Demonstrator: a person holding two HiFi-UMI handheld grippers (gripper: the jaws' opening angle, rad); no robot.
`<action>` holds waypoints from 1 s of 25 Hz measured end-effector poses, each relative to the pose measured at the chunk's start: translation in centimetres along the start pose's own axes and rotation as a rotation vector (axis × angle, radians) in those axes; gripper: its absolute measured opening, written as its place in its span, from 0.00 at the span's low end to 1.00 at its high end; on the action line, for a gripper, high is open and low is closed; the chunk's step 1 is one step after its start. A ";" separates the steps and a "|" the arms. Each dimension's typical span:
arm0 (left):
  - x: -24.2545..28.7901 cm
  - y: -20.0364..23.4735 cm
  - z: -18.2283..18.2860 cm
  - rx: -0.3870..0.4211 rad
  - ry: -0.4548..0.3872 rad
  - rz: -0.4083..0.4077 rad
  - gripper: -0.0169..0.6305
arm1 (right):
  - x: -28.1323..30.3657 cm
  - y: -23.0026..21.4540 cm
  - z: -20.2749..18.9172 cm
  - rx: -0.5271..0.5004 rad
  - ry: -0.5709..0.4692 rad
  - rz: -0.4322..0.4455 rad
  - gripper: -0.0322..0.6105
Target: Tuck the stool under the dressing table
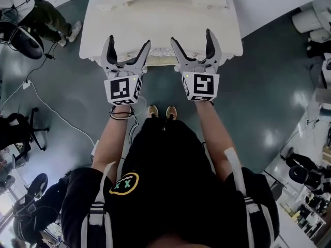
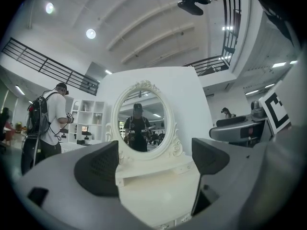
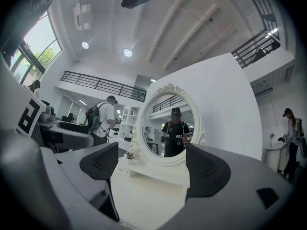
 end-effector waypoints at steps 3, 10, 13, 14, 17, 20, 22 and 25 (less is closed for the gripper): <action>0.0 -0.1 0.7 0.005 -0.008 -0.017 0.78 | -0.1 0.4 0.8 -0.008 -0.007 0.021 0.73; 0.0 0.0 0.1 -0.013 0.003 -0.069 0.59 | -0.1 0.9 0.6 -0.019 0.016 0.034 0.63; 0.0 0.0 0.2 -0.013 0.006 -0.081 0.48 | -0.1 0.9 0.2 -0.029 0.035 0.036 0.55; 0.0 0.0 0.2 -0.011 0.007 -0.083 0.44 | -0.2 1.0 0.1 -0.033 0.039 0.036 0.52; 0.1 0.0 0.2 0.003 0.010 -0.089 0.31 | -0.1 1.2 0.0 -0.047 0.040 0.034 0.44; 0.1 -0.2 0.2 0.004 0.010 -0.097 0.23 | -0.1 1.3 0.1 -0.060 0.040 0.035 0.36; 0.2 -0.3 0.3 0.008 0.011 -0.103 0.19 | -0.2 1.3 0.3 -0.066 0.038 0.031 0.29; 0.3 -0.5 0.5 0.009 0.009 -0.112 0.14 | -0.5 1.1 0.4 -0.077 0.032 0.016 0.15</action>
Point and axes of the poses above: the fingertips, and each gripper's own axes: x forward along the fingers, y to its left, z out of its top, the point moved 7 cm from there along -x, backward along the fingers, and after that the axes turned 10 degrees about x, right-handed, at the moved point
